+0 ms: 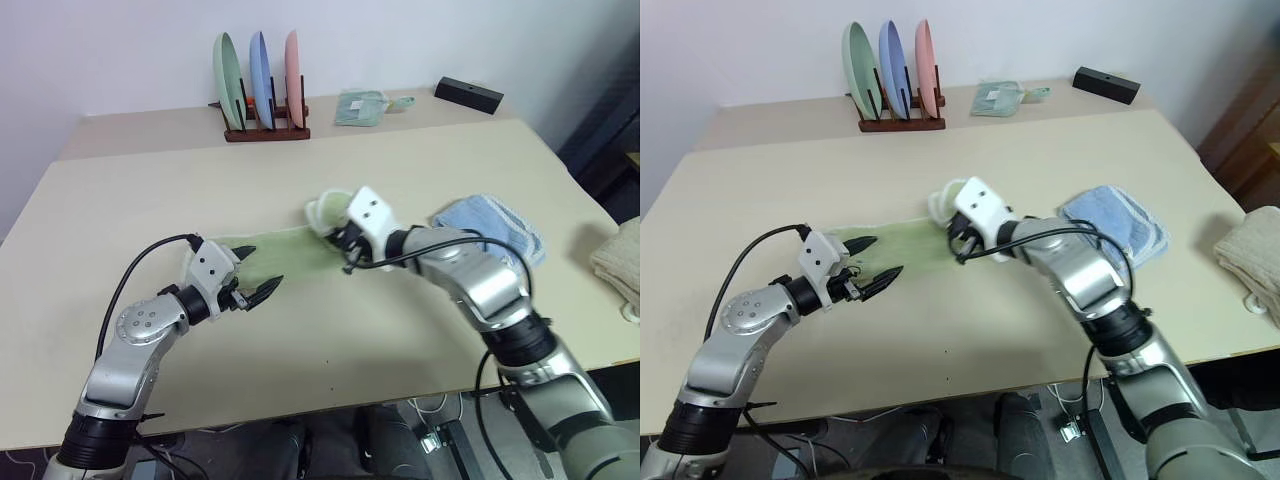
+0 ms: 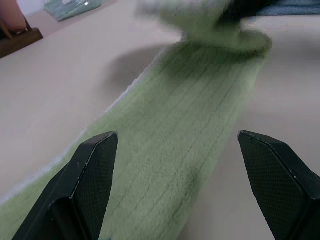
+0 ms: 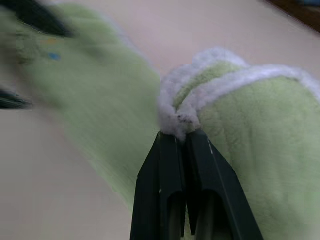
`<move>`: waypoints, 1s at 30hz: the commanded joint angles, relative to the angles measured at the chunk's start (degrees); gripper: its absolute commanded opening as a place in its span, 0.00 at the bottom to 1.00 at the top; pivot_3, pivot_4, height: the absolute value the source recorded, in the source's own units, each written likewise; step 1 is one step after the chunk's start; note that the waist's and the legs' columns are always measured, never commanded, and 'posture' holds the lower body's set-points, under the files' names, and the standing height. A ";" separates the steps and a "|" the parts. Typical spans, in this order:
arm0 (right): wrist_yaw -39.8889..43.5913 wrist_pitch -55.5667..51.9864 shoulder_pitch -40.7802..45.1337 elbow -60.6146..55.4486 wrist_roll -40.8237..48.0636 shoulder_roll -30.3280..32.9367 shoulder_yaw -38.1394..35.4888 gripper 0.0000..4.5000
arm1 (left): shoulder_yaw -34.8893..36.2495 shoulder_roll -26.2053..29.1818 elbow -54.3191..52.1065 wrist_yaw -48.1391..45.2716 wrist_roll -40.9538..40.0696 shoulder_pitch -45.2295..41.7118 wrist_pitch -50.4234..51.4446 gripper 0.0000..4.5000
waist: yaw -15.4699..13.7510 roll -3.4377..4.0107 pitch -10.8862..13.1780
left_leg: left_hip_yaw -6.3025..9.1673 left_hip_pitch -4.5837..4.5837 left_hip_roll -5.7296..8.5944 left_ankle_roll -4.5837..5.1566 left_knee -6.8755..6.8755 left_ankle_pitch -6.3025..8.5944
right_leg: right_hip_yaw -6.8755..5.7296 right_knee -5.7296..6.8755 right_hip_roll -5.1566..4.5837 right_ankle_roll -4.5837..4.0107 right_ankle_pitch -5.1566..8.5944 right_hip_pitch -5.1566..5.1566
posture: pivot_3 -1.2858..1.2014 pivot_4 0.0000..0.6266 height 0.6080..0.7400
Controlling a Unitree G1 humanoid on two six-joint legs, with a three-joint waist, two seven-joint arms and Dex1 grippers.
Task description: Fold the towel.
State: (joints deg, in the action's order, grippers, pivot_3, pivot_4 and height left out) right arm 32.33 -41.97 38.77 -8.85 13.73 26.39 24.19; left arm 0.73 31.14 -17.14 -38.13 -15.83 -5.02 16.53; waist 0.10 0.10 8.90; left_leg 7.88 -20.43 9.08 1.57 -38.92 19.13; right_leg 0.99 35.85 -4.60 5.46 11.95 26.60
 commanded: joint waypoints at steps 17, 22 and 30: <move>13.14 12.47 -5.95 -6.46 0.29 3.79 -8.02 0.83 | 4.76 -0.64 -4.45 3.15 -2.13 4.91 1.68 0.88 | -0.87 0.00 0.00 | 0.01 0.02 0.03 0.01 -0.05 0.01 | 0.00 -0.08 0.01 0.01 -0.01 -0.08 | 0.52 0.24 1.00; 7.30 10.35 -2.50 2.58 1.99 -0.32 -16.21 0.40 | 7.24 -3.02 -7.42 6.08 -4.96 7.88 4.99 0.88 | -0.78 -0.01 0.00 | 0.02 0.07 0.02 0.00 -0.05 0.02 | 0.00 -0.06 0.03 0.01 -0.01 -0.11 | 0.52 0.24 1.00; 3.24 24.54 1.97 26.06 -5.90 -9.00 -13.36 0.01 | 7.74 -5.98 -8.25 11.32 -4.24 10.37 6.39 0.88 | -0.74 0.00 0.00 | -0.01 0.08 0.02 0.00 -0.04 0.01 | 0.02 -0.04 0.03 0.00 -0.01 -0.10 | 0.52 0.24 1.00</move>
State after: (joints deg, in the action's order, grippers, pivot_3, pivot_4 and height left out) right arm 36.41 -21.91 39.25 14.05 9.63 18.60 9.97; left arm 7.05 25.36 -23.65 -28.23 -19.97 5.03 22.49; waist -0.64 0.09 8.90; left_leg 7.87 -20.33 9.09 1.56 -38.96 19.14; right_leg 1.01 35.84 -4.56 5.46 11.94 26.50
